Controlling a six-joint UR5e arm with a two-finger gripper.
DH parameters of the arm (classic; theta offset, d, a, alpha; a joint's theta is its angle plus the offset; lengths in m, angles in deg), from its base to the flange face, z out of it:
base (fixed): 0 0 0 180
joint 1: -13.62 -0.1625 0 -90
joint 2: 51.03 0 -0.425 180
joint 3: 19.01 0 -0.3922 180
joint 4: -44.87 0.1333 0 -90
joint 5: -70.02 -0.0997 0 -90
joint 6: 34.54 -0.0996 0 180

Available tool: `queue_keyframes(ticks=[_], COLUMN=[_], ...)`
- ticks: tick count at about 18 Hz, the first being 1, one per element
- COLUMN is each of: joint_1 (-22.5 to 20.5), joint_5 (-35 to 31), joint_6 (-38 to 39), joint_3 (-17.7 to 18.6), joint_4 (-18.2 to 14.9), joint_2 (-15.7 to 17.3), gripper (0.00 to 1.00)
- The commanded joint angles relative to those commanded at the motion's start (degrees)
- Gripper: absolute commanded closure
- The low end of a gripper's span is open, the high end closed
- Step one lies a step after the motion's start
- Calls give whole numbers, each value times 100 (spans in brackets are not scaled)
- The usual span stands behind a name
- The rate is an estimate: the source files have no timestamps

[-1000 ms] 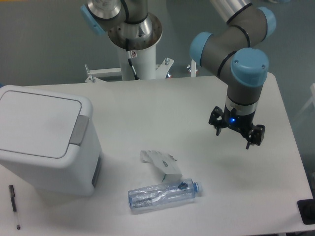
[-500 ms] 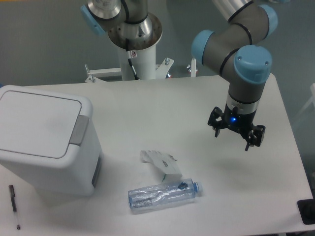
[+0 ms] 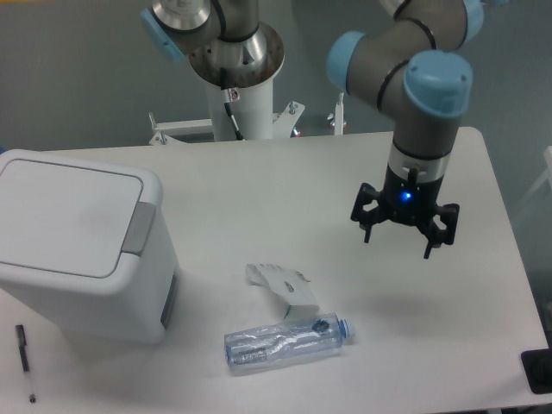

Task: Open the trash can
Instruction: 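Move the open gripper over to the lid of the white trash can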

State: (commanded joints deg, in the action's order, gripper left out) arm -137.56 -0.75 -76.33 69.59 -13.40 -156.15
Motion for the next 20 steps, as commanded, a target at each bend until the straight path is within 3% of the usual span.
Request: queue_keyframes(ticks=[5, 8, 20], joint_1=[247, 282, 1134], joint_5=[273, 651, 775], joint_6=[706, 918, 1876], joint_3=[0, 26, 122], joint_4=[457, 501, 607], joint_2=[115, 246, 765], gripper=[0, 0, 0])
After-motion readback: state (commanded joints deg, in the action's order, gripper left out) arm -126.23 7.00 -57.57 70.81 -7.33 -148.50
